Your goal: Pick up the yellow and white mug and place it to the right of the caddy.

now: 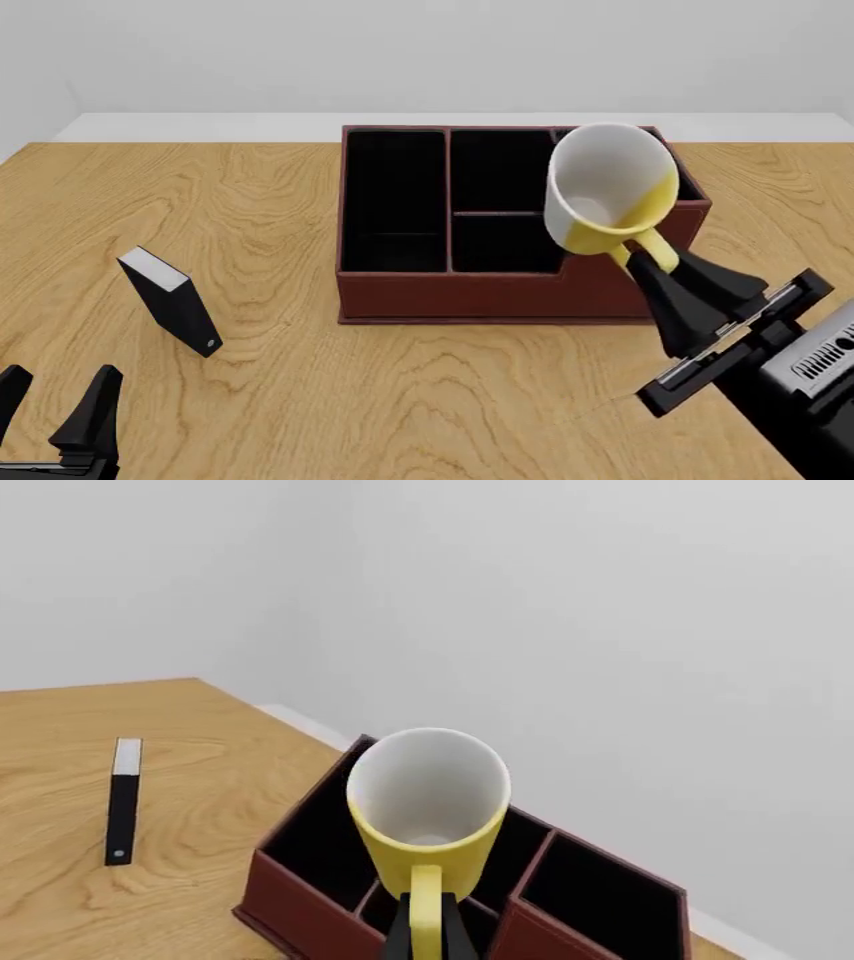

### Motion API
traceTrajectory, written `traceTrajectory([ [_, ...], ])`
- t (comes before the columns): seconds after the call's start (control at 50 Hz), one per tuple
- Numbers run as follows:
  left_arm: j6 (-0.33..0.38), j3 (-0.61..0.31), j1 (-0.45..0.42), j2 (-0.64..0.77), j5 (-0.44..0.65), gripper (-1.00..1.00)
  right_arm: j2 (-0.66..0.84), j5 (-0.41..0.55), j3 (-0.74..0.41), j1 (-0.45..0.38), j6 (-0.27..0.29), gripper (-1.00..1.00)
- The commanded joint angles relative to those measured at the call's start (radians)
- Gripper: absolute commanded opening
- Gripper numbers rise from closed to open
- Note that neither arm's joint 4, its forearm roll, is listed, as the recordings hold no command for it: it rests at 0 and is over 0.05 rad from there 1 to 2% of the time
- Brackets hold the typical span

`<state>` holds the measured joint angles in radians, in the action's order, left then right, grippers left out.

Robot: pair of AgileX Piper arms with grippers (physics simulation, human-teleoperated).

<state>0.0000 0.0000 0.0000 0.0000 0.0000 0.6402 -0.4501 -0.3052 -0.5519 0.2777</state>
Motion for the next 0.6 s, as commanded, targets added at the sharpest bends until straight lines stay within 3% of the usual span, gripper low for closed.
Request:
traceTrajectory([
  [0.02,0.000,0.000,0.000,0.000,0.000,1.00,-0.029,0.018,0.002,0.044,-0.015,-1.00],
  [0.6,0.000,0.000,0.000,0.000,0.000,1.00,-0.122,0.102,-0.007,0.125,-0.029,-1.00],
])
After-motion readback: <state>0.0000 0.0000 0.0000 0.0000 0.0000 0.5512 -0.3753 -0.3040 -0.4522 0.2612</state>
